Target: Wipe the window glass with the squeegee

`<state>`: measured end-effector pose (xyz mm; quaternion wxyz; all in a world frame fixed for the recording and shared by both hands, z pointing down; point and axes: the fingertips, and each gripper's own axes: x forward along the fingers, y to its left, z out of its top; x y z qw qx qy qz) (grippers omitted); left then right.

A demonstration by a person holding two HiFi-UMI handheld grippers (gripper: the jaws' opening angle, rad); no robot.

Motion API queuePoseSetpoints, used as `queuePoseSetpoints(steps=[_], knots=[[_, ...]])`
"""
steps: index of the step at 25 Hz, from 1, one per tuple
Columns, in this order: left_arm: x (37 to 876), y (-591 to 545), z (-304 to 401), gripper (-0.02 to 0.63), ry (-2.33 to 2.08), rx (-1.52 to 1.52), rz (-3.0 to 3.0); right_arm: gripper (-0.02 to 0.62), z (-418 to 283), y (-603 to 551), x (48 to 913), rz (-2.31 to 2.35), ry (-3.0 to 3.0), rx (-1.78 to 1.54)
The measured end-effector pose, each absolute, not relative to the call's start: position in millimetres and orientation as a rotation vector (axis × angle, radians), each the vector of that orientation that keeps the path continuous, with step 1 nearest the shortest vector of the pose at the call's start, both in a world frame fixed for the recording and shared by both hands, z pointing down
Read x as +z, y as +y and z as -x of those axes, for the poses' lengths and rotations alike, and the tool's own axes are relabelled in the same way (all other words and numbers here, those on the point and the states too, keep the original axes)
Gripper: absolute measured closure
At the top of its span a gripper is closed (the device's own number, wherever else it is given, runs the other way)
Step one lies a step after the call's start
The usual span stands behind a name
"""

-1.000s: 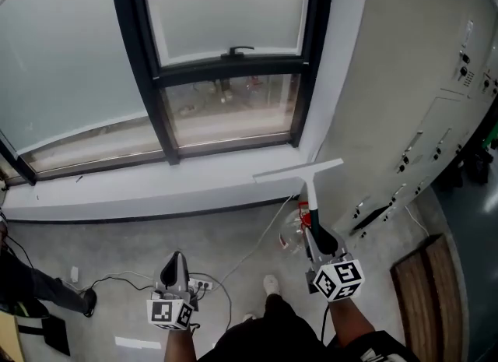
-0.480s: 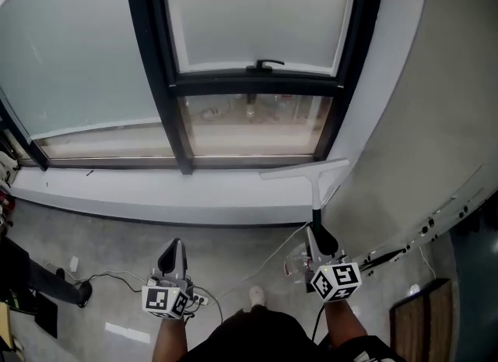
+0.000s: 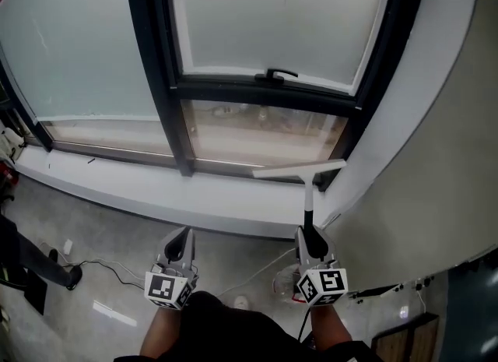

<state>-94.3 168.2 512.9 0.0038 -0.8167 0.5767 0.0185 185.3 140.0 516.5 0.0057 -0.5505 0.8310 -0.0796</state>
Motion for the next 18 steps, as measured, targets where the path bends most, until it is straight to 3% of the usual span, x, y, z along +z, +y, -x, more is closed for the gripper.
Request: queuePoseSetpoints(steps=[12, 18], knots=[[524, 96, 91, 0.607, 1.716, 0.089, 2.652, 0.500, -197, 97, 541, 1.828, 2.521, -0.325], [524, 24, 118, 0.607, 1.675, 0.156, 2.686, 0.500, -161, 39, 536, 1.851, 2.541, -0.257]])
